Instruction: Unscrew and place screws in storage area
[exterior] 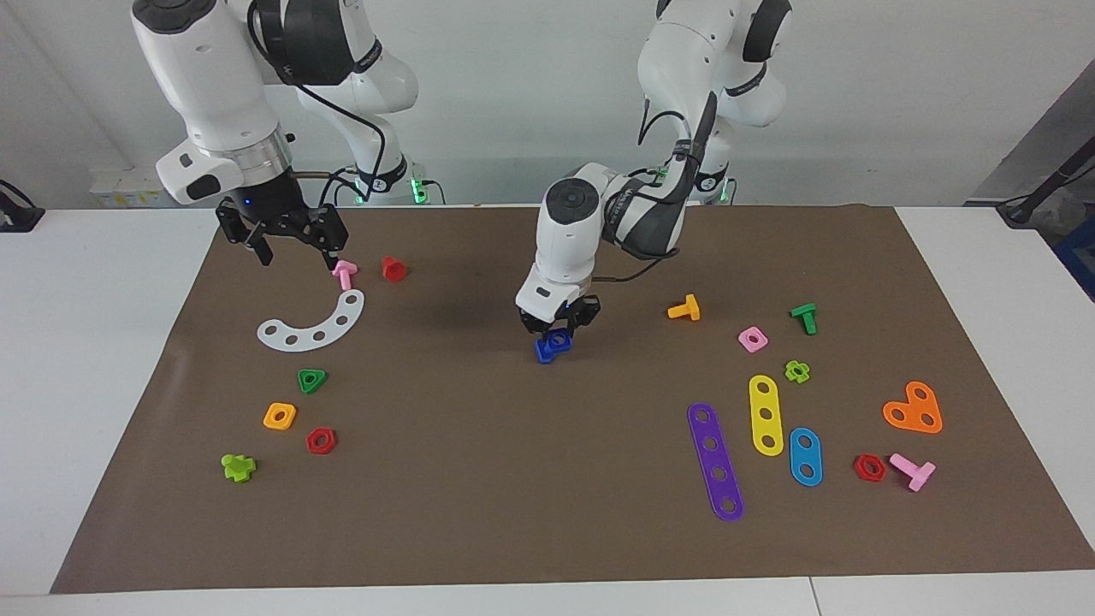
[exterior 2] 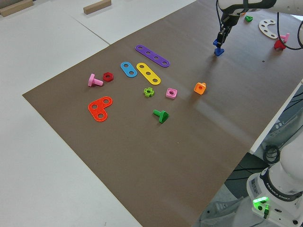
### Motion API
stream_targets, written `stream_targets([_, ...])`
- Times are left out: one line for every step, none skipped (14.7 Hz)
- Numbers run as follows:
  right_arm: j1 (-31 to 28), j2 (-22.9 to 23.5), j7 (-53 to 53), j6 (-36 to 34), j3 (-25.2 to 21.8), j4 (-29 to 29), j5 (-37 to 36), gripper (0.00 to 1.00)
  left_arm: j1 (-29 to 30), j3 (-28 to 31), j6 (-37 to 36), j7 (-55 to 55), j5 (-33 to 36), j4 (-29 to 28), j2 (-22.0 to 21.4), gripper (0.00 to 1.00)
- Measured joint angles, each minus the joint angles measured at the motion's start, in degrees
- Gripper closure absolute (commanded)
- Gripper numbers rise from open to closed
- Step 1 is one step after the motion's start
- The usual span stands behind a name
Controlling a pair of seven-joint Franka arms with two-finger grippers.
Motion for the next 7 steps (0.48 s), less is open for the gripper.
stream_targets([0.0, 0.0, 0.0, 0.0, 0.0, 0.0, 0.0, 0.00, 1.5, 0.0, -2.5, 2.0, -0.7, 2.3, 0.5, 0.86])
stream_targets([0.1, 0.0, 0.0, 0.1, 0.1, 0.0, 0.0, 0.00, 3.2, 0.1, -4.3, 4.2, -1.0, 4.2, 0.8, 0.86])
stream_targets([0.2, 0.0, 0.0, 0.3, 0.3, 0.0, 0.0, 0.00, 5.0, 0.1, -5.3, 6.4, -1.1, 5.5, 1.1, 0.86])
stream_targets([0.3, 0.0, 0.0, 0.6, 0.5, -0.1, 0.0, 0.00, 6.7, 0.1, -5.7, 8.9, -1.1, 6.1, 1.4, 0.86])
stream_targets([0.8, 0.0, 0.0, 1.1, 0.7, -0.3, 0.0, 0.00, 8.5, 0.2, -5.8, 11.9, -1.1, 6.2, 1.5, 0.87])
stream_targets([1.8, 0.0, 0.0, 1.9, 0.8, -0.7, 0.0, 0.00, 10.3, 0.3, -5.8, 15.6, -1.1, 6.2, 1.8, 0.87])
stream_targets([3.1, 0.1, 0.5, 3.0, 0.8, -1.4, 0.1, 0.00, 12.2, 0.4, -5.8, 20.2, -1.1, 5.8, 2.1, 0.87])
